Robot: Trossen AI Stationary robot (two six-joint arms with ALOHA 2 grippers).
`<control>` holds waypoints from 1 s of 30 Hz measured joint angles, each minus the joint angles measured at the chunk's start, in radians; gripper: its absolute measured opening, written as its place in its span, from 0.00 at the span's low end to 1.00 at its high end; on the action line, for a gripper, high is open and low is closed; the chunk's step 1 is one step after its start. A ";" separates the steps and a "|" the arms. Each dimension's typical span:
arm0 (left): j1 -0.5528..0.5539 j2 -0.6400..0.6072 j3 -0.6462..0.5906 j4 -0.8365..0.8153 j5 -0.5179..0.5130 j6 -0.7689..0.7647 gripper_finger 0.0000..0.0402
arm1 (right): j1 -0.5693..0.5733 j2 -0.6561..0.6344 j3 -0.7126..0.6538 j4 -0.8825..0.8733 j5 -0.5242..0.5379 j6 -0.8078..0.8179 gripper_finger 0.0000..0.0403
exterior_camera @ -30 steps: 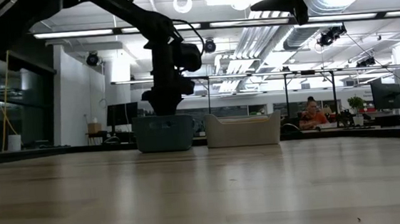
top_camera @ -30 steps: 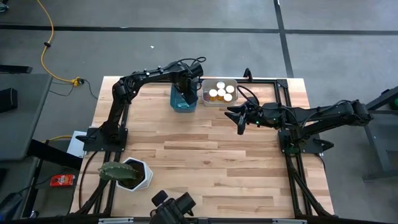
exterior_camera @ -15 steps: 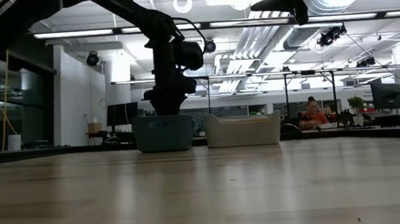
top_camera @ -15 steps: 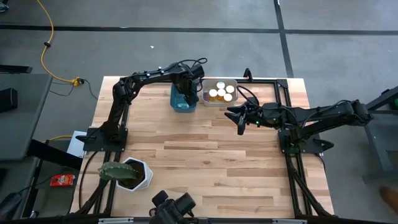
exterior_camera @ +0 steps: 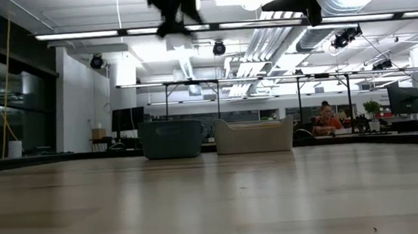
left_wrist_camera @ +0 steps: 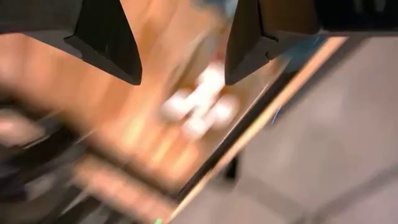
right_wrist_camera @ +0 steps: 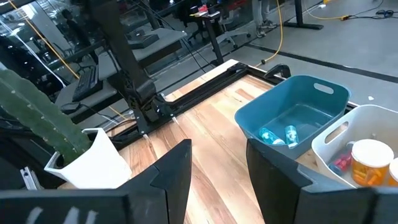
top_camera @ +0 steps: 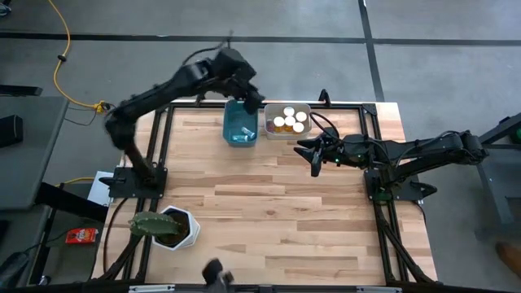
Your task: Pick and place medicine bottles into bin by pill shape (circle, oval)
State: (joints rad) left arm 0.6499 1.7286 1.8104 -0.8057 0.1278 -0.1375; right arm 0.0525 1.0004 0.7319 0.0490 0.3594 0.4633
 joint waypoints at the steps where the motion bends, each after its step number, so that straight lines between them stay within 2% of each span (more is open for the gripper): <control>1: -0.026 -0.040 -0.017 0.061 0.009 -0.002 0.54 | 0.000 0.000 0.000 0.001 0.000 0.000 0.36; 5: -0.149 -0.214 -0.150 0.328 0.010 0.005 0.54 | 0.001 0.000 0.000 0.032 0.000 -0.017 0.36; 9: -0.286 -0.387 -0.355 0.561 0.002 0.009 0.54 | 0.001 0.000 0.000 0.110 -0.014 -0.097 0.36; 13: -0.404 -0.534 -0.572 0.711 -0.066 -0.006 0.54 | 0.001 0.000 0.000 0.169 -0.028 -0.157 0.36; 17: -0.472 -0.631 -0.721 0.821 -0.145 -0.008 0.54 | 0.001 0.000 0.000 0.178 -0.029 -0.173 0.36; 20: -0.482 -0.668 -0.768 0.852 -0.172 -0.010 0.54 | 0.001 0.000 0.000 0.178 -0.029 -0.173 0.36; 25: -0.484 -0.687 -0.768 0.848 -0.170 -0.019 0.53 | 0.001 0.000 0.000 0.177 -0.030 -0.156 0.36; 30: -0.564 -0.694 -0.794 0.834 -0.181 -0.034 0.44 | 0.001 0.000 0.000 0.177 -0.037 -0.147 0.36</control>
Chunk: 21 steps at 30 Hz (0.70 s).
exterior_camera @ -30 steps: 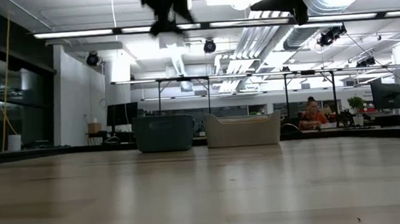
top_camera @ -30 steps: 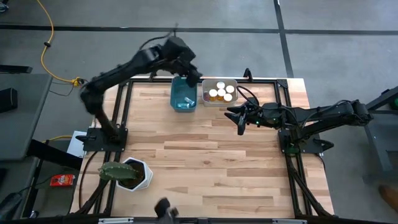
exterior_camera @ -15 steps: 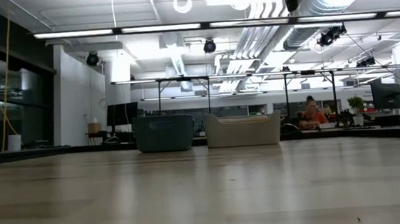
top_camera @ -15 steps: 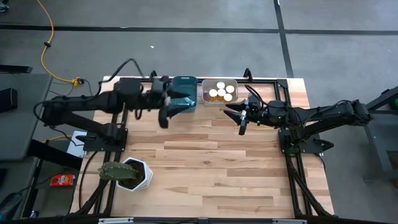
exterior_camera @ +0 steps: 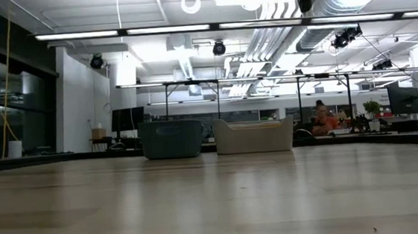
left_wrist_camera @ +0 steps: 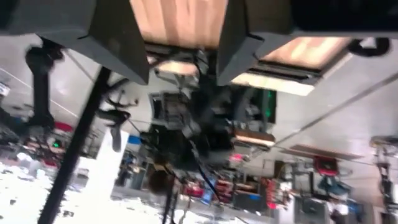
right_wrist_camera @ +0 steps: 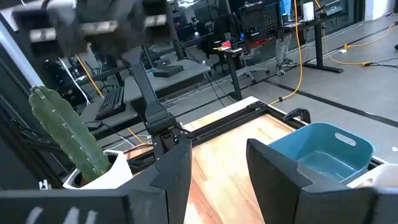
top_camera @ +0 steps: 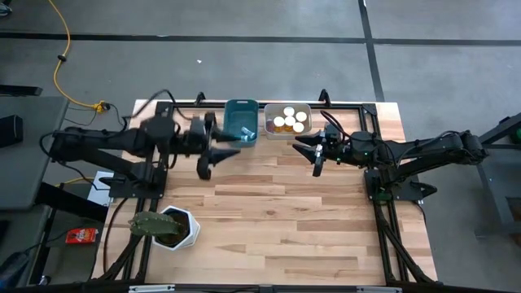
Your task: Pick and place medicine bottles into bin by pill shape (circle, oval)
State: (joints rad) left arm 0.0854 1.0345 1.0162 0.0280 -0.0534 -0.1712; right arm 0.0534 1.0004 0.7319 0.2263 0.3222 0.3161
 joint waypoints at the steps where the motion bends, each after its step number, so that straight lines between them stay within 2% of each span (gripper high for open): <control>1: -0.024 -0.007 -0.026 0.012 -0.017 0.000 0.41 | 0.000 0.000 0.000 0.000 0.000 0.000 0.36; 6: -0.117 -0.074 -0.212 0.153 -0.129 -0.035 0.21 | 0.000 0.000 0.000 0.000 0.000 0.025 0.36; 10: -0.134 -0.170 -0.372 0.270 -0.142 -0.064 0.04 | 0.000 0.000 0.000 0.000 0.000 0.027 0.36; 21: -0.135 -0.487 -0.721 0.338 -0.168 -0.157 0.00 | 0.000 0.000 0.000 0.000 -0.016 0.039 0.36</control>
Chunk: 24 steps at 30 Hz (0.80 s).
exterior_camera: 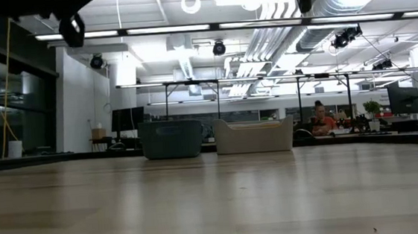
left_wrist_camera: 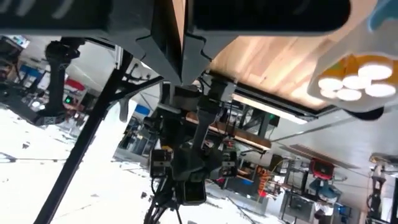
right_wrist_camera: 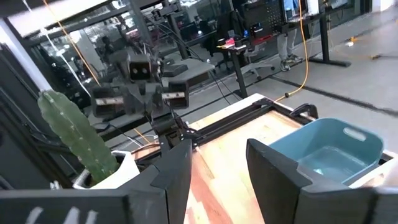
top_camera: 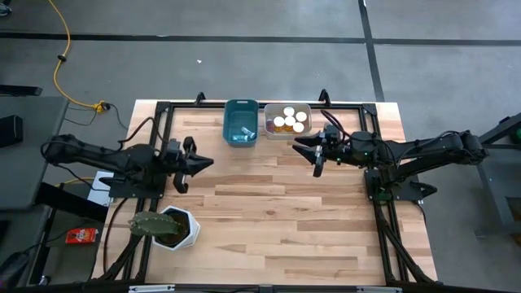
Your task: Pick and place medicine bottles into bin by pill shape (circle, oval)
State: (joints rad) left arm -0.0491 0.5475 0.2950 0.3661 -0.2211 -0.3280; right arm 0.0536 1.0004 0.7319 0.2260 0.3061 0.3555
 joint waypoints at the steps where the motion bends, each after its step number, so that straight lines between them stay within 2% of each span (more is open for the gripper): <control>1: -0.005 -0.021 -0.024 0.006 0.000 -0.005 0.00 | 0.000 0.000 0.000 0.000 0.000 0.011 0.35; 6: -0.033 -0.123 -0.149 0.079 -0.008 -0.034 0.00 | 0.000 0.000 0.000 -0.004 0.000 0.021 0.28; 12: -0.043 -0.230 -0.281 0.134 -0.022 -0.070 0.00 | 0.000 0.000 0.000 -0.005 -0.038 0.040 0.07; 14: -0.043 -0.258 -0.284 0.074 -0.025 -0.080 0.00 | 0.000 -0.001 0.000 -0.009 -0.063 0.041 0.02; 19: -0.043 -0.301 -0.282 -0.015 -0.018 -0.053 0.00 | 0.000 -0.033 0.000 -0.124 -0.096 0.117 0.03; 24: -0.043 -0.335 -0.282 -0.041 -0.012 -0.073 0.00 | 0.000 -0.128 0.000 -0.273 -0.124 0.127 0.01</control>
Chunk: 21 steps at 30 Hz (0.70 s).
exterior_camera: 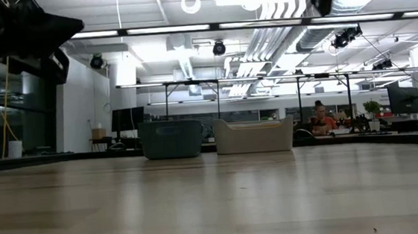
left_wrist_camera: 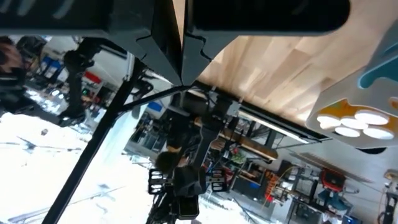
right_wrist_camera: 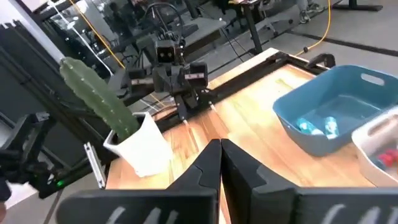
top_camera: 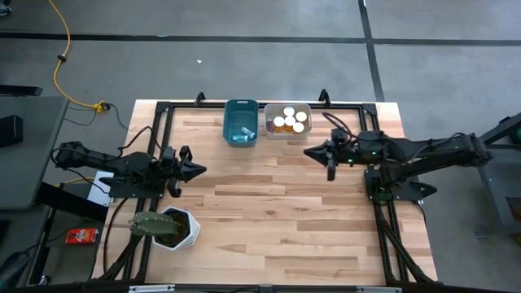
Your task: Pick and place medicine bottles into bin by pill shape (circle, oval)
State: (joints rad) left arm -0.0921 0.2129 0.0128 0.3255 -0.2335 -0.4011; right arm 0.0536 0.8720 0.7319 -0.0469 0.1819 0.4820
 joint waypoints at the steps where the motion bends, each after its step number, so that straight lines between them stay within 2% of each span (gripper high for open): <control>1: 0.000 -0.004 0.000 0.000 0.003 -0.007 0.00 | 0.000 -0.028 0.000 -0.036 0.000 0.000 0.01; 4: 0.000 -0.003 0.000 -0.017 0.006 -0.011 0.00 | 0.000 -0.124 -0.045 -0.057 0.000 -0.002 0.00; 9: 0.000 0.002 0.000 -0.023 0.006 -0.015 0.00 | 0.000 -0.316 -0.226 0.002 -0.003 0.030 0.00; 14: 0.000 0.003 0.000 -0.023 0.006 -0.015 0.00 | -0.011 -0.503 -0.402 0.102 -0.085 0.012 0.00; 21: 0.000 0.003 0.000 -0.023 0.006 -0.015 0.00 | -0.022 -0.757 -0.565 0.126 -0.163 -0.017 0.00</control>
State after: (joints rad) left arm -0.0921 0.2157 0.0128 0.3023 -0.2279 -0.4160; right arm 0.0315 0.1150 0.1665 0.0795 0.0189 0.4652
